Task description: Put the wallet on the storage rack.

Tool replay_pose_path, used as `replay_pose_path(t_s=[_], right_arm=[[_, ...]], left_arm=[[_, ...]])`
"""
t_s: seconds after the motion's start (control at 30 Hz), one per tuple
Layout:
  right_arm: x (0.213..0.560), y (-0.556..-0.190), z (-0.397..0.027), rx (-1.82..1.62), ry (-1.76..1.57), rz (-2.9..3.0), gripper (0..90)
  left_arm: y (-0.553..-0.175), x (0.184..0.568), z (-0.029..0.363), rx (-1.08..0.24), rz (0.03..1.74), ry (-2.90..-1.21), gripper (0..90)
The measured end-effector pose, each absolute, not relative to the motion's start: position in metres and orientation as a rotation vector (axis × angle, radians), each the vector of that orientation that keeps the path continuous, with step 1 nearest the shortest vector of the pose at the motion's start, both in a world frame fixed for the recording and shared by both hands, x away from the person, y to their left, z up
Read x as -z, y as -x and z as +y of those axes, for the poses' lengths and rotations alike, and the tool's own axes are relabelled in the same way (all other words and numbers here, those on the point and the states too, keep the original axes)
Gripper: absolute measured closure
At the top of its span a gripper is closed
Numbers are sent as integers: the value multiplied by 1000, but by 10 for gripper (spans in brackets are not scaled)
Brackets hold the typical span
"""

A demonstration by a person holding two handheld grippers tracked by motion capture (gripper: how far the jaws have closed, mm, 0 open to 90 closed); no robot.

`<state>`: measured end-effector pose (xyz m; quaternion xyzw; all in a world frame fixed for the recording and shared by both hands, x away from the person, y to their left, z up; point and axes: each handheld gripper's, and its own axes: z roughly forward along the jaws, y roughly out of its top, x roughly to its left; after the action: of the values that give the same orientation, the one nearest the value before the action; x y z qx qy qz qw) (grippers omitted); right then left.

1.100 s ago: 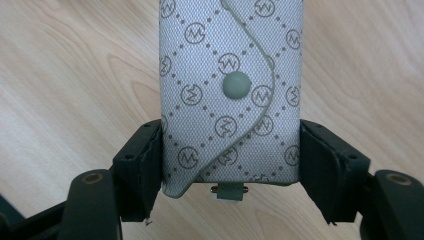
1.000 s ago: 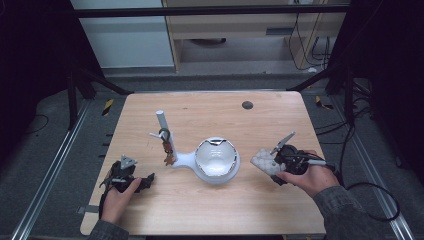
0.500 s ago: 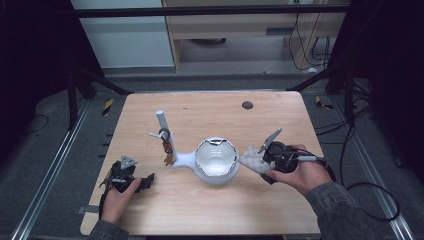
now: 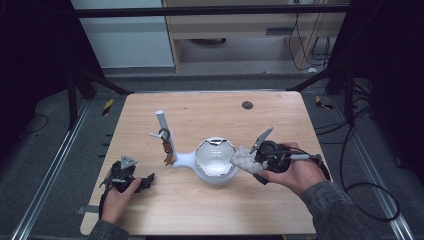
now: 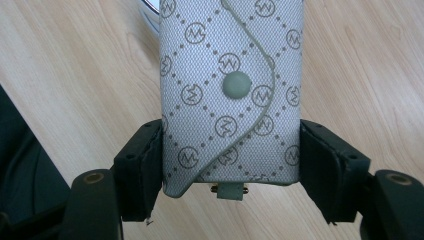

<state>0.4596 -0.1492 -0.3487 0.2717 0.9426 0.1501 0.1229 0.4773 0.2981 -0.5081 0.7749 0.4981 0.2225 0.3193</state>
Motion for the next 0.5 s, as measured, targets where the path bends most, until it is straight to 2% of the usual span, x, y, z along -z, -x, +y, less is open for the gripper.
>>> replay_pose_path(t_s=[0.5], right_arm=[[345,-462,-123,-432,-718,2775,317]], left_arm=[[-477,508,298,-582,1311,-2036,20]])
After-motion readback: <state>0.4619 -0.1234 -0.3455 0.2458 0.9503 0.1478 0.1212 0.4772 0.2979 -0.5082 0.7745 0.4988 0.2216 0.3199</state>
